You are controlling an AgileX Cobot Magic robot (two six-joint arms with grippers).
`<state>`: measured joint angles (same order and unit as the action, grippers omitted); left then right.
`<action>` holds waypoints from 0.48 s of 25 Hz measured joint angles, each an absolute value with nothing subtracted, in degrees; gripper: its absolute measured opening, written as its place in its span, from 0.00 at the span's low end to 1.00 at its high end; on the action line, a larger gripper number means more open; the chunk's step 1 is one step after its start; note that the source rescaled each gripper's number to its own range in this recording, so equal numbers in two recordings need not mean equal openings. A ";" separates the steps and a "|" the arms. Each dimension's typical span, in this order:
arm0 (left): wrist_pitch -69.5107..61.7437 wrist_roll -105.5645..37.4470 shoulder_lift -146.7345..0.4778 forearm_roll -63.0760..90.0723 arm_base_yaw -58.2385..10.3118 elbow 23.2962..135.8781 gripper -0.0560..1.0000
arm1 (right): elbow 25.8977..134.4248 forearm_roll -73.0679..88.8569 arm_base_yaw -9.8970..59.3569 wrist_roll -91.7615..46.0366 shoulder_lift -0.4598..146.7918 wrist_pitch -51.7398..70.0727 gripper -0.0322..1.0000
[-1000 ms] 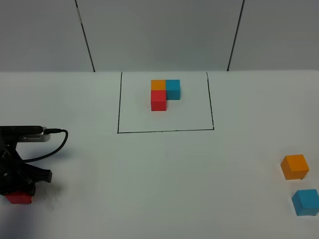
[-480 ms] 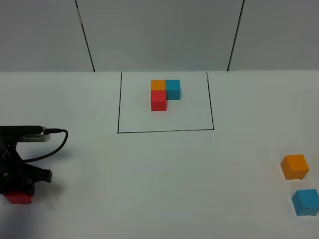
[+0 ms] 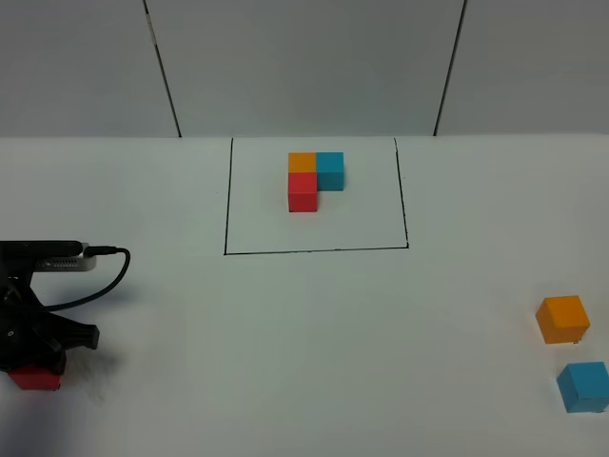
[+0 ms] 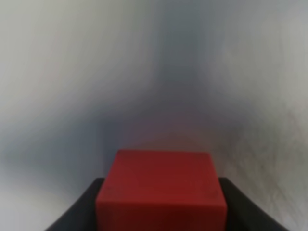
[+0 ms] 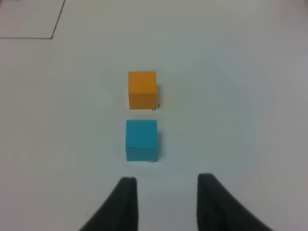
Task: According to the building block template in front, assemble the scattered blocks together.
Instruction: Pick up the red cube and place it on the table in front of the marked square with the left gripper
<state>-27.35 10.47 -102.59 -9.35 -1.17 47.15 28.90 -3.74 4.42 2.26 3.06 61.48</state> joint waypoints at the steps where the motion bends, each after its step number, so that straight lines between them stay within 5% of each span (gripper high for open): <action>1: -27.51 10.42 -102.59 -9.35 -1.17 47.15 0.06 | 28.90 -3.74 4.42 2.26 3.06 61.48 0.03; 12: -31.67 8.82 -97.48 -9.41 -1.17 47.15 0.06 | 28.90 -3.74 4.42 2.26 3.06 61.48 0.03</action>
